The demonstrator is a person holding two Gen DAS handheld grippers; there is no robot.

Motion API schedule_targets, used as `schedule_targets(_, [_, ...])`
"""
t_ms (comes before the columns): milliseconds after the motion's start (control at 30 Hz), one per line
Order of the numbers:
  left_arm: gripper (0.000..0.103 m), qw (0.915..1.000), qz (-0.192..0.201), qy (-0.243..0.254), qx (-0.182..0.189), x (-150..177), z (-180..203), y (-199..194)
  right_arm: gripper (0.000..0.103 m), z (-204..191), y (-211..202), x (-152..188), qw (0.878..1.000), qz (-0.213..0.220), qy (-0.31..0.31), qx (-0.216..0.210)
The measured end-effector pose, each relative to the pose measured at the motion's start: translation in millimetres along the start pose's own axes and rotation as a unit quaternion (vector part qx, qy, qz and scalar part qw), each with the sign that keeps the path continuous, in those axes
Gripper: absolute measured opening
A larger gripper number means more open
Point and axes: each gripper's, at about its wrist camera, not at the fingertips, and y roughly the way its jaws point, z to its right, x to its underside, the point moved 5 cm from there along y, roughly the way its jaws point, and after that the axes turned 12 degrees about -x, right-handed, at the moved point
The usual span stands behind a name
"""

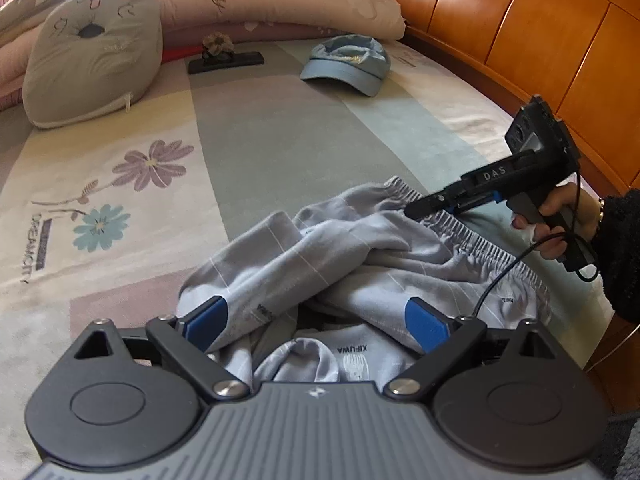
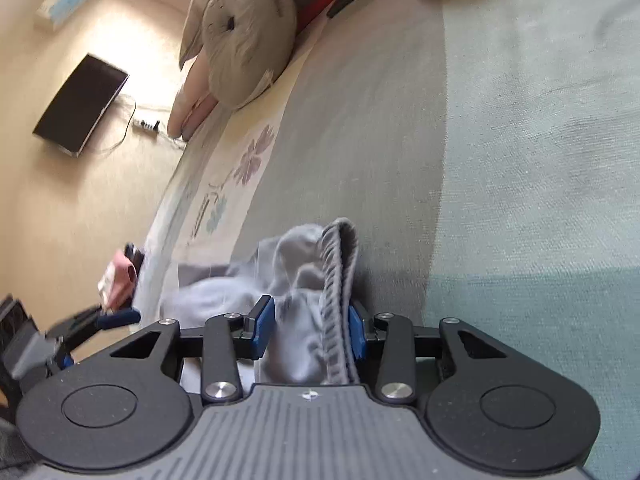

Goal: Fold clothes

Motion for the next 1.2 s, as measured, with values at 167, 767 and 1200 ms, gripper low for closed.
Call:
schedule_targets(167, [0.096, 0.9998, -0.016, -0.006, 0.004, 5, 5, 10, 0.034, 1, 17, -17, 1.0, 0.008, -0.019, 0.004])
schedule_targets(767, [0.096, 0.9998, 0.008, -0.01, -0.017, -6, 4, -2, 0.012, 5, -43, -66, 0.978, 0.093, -0.065, 0.172])
schedule_targets(1200, [0.096, 0.9993, 0.01, -0.023, -0.027, -2, -6, -9, 0.016, 51, -78, -112, 0.956, 0.116, -0.017, 0.269])
